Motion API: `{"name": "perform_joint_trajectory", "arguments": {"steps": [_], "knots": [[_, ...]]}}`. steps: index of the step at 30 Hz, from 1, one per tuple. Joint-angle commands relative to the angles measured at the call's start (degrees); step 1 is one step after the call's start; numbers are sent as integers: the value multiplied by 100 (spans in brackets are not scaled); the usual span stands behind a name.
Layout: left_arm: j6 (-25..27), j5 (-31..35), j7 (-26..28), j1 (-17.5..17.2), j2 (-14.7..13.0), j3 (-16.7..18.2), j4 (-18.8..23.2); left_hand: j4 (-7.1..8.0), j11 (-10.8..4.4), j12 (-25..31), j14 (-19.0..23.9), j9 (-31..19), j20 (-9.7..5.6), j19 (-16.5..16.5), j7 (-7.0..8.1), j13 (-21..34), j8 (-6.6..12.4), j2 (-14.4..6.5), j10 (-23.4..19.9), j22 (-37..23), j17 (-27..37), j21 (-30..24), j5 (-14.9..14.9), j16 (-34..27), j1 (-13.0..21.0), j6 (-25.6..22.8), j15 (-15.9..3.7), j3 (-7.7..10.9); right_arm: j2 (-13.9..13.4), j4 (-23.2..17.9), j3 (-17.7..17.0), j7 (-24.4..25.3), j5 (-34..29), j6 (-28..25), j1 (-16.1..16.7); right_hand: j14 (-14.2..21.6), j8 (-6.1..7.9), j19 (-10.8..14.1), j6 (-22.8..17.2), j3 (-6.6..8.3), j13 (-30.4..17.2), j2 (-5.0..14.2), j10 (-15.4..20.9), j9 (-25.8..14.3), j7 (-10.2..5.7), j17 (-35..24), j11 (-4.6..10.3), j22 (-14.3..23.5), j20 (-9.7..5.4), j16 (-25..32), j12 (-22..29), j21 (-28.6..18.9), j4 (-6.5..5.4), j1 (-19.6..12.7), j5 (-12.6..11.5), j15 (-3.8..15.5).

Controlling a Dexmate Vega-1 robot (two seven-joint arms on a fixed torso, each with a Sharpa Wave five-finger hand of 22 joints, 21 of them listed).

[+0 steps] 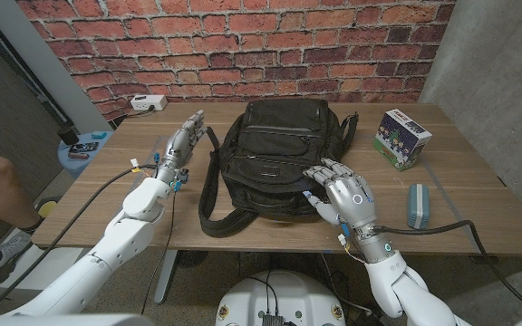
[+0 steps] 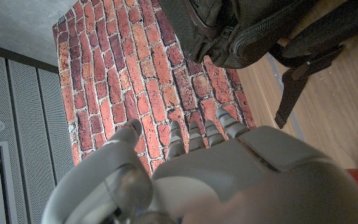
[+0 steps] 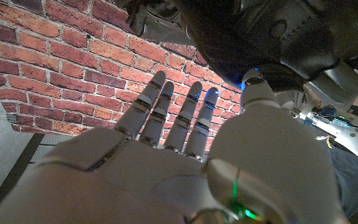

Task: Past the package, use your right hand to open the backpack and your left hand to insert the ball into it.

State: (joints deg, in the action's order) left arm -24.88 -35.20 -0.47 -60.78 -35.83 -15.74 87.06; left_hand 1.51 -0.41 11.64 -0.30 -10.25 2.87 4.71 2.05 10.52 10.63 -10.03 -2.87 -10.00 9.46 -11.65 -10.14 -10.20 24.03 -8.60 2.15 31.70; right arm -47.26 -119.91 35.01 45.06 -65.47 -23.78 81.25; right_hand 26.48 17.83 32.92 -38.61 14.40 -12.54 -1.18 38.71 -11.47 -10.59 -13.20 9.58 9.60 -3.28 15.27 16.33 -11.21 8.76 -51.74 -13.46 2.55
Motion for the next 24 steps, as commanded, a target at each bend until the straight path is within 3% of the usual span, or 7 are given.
{"name": "perform_joint_trajectory", "arguments": {"steps": [1,11,24], "knots": [[-15,-45,39,-60,38,10,-34,-11,-17,19,44,-35,-12,65,-5,13,26,23,-64,-11,17,-2,14,5,-48,-64,25,46,-29,67,78,30,106,144,-180,147,92,58,-211,83,-40,-14,155,-10,-58,-21,20,19,-261,43,65,4,-13,-54,-34,986],[-5,-33,97,-109,53,6,-7,-15,-15,22,57,-36,-13,76,-16,13,30,19,-80,-11,17,-2,14,2,-57,-85,26,60,20,280,110,191,286,344,-361,469,243,111,-749,166,-119,16,717,-5,-61,-52,63,19,-331,73,292,-5,1,-154,-52,1002],[24,12,259,-219,87,2,111,-17,-13,25,68,-36,-15,93,-30,13,31,12,-101,-11,17,-4,13,2,-70,-101,19,78,-194,222,30,182,451,629,-468,862,400,151,-1305,169,-203,87,1245,-3,-89,-193,87,20,-382,239,516,-5,19,-334,-18,1030]]}}
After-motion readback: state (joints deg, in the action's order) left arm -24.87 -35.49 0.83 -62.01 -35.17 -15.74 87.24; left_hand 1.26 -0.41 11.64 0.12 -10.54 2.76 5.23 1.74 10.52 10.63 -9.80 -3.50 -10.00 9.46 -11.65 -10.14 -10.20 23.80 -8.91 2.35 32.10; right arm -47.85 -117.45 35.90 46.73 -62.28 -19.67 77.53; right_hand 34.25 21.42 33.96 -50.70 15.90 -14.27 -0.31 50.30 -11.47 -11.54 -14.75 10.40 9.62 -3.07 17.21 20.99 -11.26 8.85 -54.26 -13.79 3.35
